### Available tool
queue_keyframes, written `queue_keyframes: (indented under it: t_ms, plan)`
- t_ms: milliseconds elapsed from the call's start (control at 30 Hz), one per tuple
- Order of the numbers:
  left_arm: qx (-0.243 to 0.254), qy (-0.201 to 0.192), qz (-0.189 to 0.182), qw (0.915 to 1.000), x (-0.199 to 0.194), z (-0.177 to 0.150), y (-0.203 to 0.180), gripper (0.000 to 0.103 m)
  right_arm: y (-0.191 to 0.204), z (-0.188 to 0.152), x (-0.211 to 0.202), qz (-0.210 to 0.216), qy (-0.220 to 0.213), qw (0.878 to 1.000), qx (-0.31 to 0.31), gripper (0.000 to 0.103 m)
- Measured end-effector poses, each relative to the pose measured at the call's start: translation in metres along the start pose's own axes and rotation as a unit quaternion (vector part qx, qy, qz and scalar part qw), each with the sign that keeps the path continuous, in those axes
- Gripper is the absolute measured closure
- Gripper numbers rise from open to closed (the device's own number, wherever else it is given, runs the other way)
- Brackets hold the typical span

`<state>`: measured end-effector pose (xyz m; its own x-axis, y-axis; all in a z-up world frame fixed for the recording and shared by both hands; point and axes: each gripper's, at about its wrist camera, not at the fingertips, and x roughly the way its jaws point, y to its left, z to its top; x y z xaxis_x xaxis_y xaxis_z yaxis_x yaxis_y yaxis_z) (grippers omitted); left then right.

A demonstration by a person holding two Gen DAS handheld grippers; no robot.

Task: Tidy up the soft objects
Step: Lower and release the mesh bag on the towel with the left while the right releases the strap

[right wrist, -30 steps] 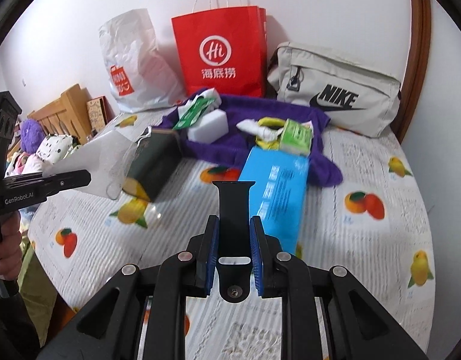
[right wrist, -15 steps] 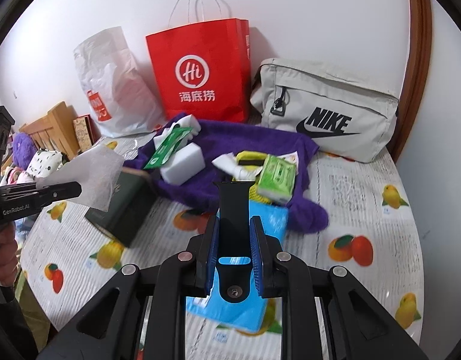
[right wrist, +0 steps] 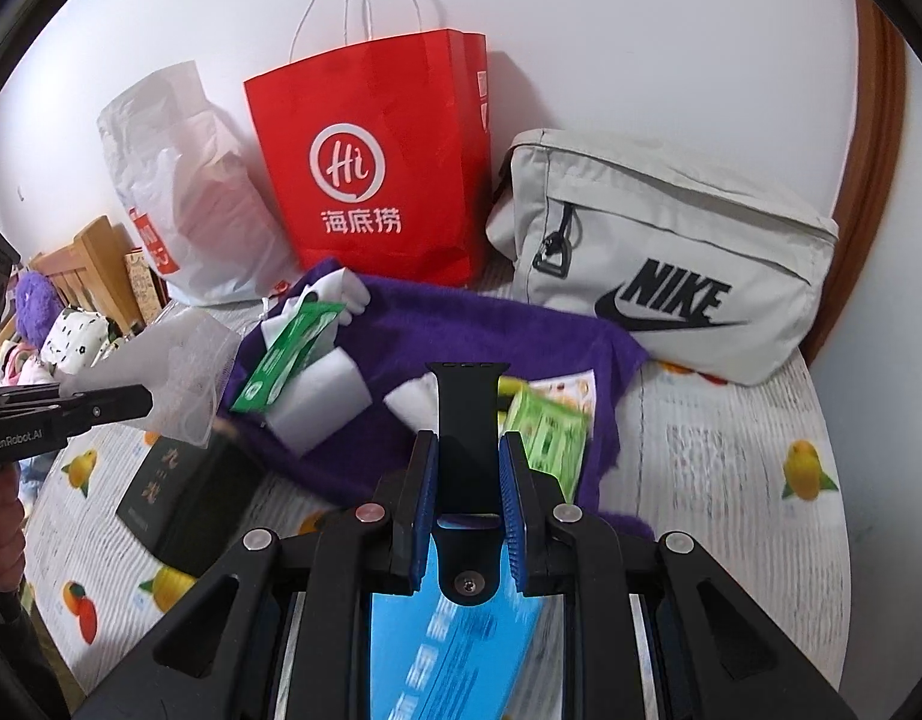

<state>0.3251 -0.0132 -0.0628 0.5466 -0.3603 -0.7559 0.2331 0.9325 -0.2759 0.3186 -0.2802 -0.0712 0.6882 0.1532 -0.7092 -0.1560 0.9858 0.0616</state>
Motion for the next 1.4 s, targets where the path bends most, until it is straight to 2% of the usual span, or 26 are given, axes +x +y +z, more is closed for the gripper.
queue_keyframes:
  t_ms: [333, 700, 900, 1233, 1400]
  plan:
    - [0.003, 0.011, -0.005, 0.9999, 0.033, 0.032, 0.001, 0.095, -0.008, 0.030, 0.046, 0.002, 0.012, 1.000, -0.009, 0.082]
    - [0.004, 0.031, -0.014, 0.9994, 0.069, 0.054, -0.001, 0.095, -0.014, 0.048, 0.085, 0.020, 0.031, 0.999, 0.003, 0.082]
    - [-0.002, 0.042, -0.029, 0.9987, 0.086, 0.062, -0.002, 0.095, -0.015, 0.048, 0.104, 0.025, 0.046, 0.999, 0.002, 0.082]
    - [0.008, 0.069, -0.011, 0.9975, 0.119, 0.063, -0.002, 0.095, -0.020, 0.040, 0.131, 0.033, 0.086, 0.996, 0.004, 0.082]
    - [0.028, 0.066, 0.002, 0.9975, 0.122, 0.064, -0.007, 0.086, -0.020, 0.036, 0.136, 0.038, 0.093, 0.995, 0.003, 0.081]
